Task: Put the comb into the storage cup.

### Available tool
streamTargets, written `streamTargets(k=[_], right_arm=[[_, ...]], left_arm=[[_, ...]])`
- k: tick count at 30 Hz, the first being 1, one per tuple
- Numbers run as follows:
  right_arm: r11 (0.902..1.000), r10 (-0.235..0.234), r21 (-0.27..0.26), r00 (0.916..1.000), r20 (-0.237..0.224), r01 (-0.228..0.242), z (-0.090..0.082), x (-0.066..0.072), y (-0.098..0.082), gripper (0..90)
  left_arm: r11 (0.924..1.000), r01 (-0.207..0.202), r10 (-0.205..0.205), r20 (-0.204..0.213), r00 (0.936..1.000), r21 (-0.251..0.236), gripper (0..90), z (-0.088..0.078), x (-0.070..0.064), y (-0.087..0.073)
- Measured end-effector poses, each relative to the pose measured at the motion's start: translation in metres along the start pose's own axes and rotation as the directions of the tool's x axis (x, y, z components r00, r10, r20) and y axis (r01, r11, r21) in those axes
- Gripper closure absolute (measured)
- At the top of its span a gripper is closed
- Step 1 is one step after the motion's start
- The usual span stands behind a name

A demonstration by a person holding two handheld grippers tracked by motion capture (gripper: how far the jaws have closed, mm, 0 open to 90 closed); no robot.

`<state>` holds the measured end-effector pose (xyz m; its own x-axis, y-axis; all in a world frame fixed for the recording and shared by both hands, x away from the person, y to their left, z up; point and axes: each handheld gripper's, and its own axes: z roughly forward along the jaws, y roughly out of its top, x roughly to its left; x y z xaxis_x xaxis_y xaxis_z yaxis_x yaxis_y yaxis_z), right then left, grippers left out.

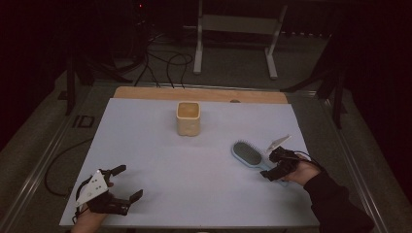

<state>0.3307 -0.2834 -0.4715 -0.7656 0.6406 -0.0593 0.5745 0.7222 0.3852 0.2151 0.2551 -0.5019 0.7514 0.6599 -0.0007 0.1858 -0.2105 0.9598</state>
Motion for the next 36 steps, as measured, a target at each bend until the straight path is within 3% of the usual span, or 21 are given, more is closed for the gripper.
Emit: streamTargets(k=[7,14,20,25,27,29,36], right_arm=[[0.9994,0.006,0.034,1.0,0.0,-0.006,0.005,-0.001,0.005,15.0],[0.9978,-0.01,0.065,0.9997,-0.022,0.011,0.013,-0.001,0.012,11.1],[0.9958,-0.024,0.088,0.9996,-0.015,0.025,0.018,0.0,0.017,10.8],[0.995,-0.026,0.096,0.9997,-0.004,0.026,0.018,-0.002,0.02,17.3],[0.9949,-0.023,0.099,0.9997,-0.004,0.024,0.018,-0.003,0.021,27.1],[0.9947,-0.025,0.1,0.9997,-0.005,0.025,0.018,-0.004,0.022,27.1],[0.9873,0.003,0.159,0.9997,-0.025,0.001,0.023,-0.006,0.024,40.5]], left_arm=[[1.0,0.003,-0.003,0.002,1.0,0.002,0.0,0.0,0.0,0.0],[1.0,0.005,-0.005,0.005,1.0,0.002,0.0,0.0,0.0,0.0],[1.0,0.006,-0.006,0.005,1.0,0.0,0.0,0.0,0.0,0.0],[1.0,0.007,-0.007,0.005,1.0,-0.001,0.0,0.0,0.0,0.0],[1.0,0.007,-0.007,0.005,1.0,0.0,0.0,0.0,0.001,0.0],[1.0,0.007,-0.007,0.005,1.0,-0.001,0.0,0.0,0.0,0.0],[1.0,0.007,-0.007,0.005,1.0,-0.001,0.0,0.0,0.001,0.0]])
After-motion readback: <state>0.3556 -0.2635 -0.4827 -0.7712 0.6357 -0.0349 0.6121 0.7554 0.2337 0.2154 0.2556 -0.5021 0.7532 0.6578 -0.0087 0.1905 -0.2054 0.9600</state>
